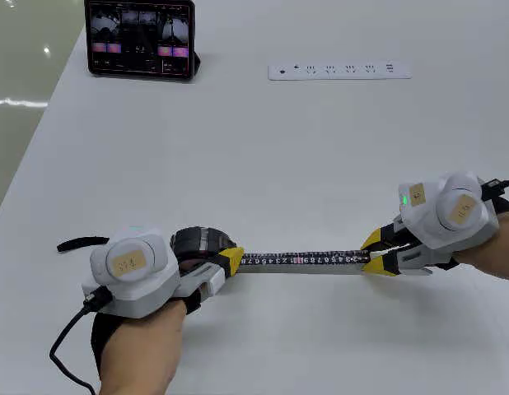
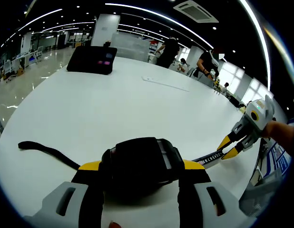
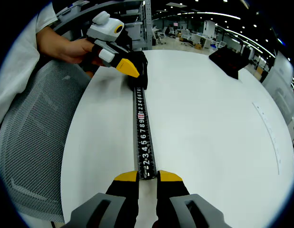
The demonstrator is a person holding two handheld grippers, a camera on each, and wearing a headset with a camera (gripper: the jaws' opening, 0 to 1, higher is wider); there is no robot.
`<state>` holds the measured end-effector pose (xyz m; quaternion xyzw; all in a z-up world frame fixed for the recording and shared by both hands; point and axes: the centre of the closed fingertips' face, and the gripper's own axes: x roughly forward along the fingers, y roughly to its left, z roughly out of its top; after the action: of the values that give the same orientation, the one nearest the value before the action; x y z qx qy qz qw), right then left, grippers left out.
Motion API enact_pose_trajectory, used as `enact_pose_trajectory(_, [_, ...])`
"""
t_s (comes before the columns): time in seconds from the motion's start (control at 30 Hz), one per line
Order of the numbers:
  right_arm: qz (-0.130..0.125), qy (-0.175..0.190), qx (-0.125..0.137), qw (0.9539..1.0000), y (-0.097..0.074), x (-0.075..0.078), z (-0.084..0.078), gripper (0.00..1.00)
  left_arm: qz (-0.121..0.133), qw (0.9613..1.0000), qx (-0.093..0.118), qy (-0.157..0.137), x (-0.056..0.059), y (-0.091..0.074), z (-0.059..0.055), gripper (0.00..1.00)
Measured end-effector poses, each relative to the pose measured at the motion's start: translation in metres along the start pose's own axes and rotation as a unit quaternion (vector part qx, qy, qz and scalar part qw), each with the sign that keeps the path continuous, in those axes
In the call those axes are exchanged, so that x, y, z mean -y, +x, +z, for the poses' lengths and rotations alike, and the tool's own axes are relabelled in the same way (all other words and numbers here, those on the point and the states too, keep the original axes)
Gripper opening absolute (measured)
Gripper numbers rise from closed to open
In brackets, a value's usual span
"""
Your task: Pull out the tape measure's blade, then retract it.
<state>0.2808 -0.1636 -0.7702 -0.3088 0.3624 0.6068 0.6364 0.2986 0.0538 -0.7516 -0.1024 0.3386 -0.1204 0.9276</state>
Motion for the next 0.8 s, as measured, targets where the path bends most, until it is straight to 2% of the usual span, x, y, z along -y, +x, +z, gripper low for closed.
enact_pose_trajectory(0.8, [0.010,0.005,0.024,0.9996,0.022,-0.005,0.027,0.10,-0.005,1.0000,0.001,-0.002,-0.001,-0.001,0.000,0.58])
